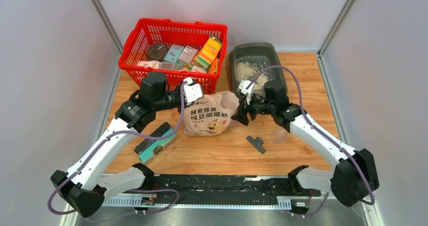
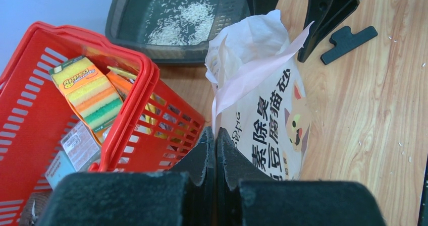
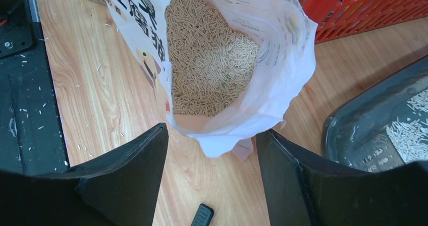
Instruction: Fill the litter box with clean litter
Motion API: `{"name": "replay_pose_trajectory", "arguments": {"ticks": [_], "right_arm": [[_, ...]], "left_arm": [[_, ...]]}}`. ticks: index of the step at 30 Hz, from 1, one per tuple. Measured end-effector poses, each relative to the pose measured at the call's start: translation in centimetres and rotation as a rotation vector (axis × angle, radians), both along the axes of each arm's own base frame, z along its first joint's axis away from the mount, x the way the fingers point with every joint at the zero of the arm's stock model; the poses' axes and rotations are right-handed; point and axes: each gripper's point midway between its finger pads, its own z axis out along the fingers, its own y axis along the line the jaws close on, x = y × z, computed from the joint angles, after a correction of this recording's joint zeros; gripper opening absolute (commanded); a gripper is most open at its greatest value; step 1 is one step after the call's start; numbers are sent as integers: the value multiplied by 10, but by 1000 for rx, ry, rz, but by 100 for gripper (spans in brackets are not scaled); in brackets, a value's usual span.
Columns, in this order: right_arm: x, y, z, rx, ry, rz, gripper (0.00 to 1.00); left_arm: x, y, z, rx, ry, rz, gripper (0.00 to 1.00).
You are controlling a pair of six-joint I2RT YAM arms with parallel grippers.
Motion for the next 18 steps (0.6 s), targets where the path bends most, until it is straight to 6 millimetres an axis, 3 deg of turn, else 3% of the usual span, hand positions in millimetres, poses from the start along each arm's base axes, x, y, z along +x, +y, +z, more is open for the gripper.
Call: {"name": "replay_pose_trajectory", "arguments": {"ticks": [6, 18], "right_arm": [[3, 9, -4, 27, 37, 0, 65], [3, 24, 19, 106, 36, 16, 63]], "left_arm": [[0, 0, 0, -2, 3, 2, 0], [-1, 0, 0, -7, 13, 5, 0]]}}
